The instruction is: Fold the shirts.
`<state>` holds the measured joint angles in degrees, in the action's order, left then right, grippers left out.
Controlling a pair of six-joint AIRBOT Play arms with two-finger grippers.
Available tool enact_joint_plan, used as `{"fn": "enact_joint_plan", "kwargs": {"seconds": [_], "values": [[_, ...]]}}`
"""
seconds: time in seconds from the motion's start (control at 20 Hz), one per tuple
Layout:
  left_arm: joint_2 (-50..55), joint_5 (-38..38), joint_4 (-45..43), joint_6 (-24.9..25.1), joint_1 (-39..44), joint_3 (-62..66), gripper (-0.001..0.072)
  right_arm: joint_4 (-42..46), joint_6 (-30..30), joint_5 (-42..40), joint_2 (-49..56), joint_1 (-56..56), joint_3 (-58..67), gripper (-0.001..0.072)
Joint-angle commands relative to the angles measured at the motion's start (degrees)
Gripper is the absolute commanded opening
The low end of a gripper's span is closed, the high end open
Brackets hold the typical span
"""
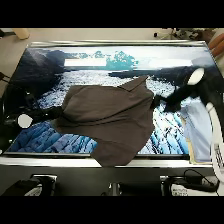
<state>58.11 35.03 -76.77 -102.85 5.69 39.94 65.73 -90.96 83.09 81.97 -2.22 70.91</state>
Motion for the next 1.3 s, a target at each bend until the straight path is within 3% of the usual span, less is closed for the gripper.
{"fn": "enact_joint_plan", "kwargs": {"seconds": [0.0, 0.2, 0.4, 0.5, 0.55, 0.6, 0.65, 0.75, 0.9, 1.0, 1.1, 1.25], "values": [[0.9, 1.3, -0.3, 2.7, -0.3, 0.0, 0.0026, -4.2, 0.0, -6.2, -11.1, 1.1, -26.3, 0.0649], [0.6, 7.1, -0.3, 5.9, -0.3, 0.0, 0.0026, -13.9, 1.8, -17.0, -13.7, 1.1, -40.0, 0.0634], [-0.1, 10.3, -0.3, 8.2, -0.3, 0.0, 0.0026, -19.0, 3.2, -23.8, -13.7, 1.1, -42.5, 0.0627], [-0.3, 10.2, -0.2, 8.2, -0.3, 0.0, 0.0026, -23.0, 3.2, -27.1, -13.7, 1.5, -42.5, 0.0590], [-0.3, 10.2, -0.2, 8.2, -0.3, 0.0, 0.0026, -24.2, 3.2, -28.6, -13.7, 2.4, -42.5, 0.0497], [-0.3, 10.2, -0.2, 8.2, -0.3, 0.0, 0.0026, -25.4, 3.3, -30.7, -13.7, 3.9, -42.4, 0.0309], [-0.4, 10.4, -0.2, 8.2, -0.3, 0.2, 0.0026, -25.9, 5.0, -30.4, -13.7, 4.9, -41.7, 0.0021], [-1.4, 12.7, -2.6, 8.4, -0.4, 3.7, 0.0025, -24.1, 12.6, -25.9, -14.4, 4.5, -36.5, 0.0023], [-6.9, 16.9, -10.2, 8.4, -0.4, 18.0, 0.0025, -9.4, 13.0, -19.4, -21.7, 3.1, -15.6, 0.0023], [-11.6, 18.8, -13.8, 8.4, -0.4, 32.0, 0.0025, 0.2, 12.6, -23.2, -28.9, 2.3, 3.1, 0.0024], [-15.6, 19.6, -14.6, 8.4, -0.4, 47.1, 0.0026, 9.0, 11.6, -32.2, -35.5, 2.4, 19.7, 0.0024], [-20.1, 19.6, -14.5, 6.2, -0.3, 61.2, 0.0026, 13.8, 6.8, -40.0, -43.3, 2.4, 31.8, 0.0024]]}}
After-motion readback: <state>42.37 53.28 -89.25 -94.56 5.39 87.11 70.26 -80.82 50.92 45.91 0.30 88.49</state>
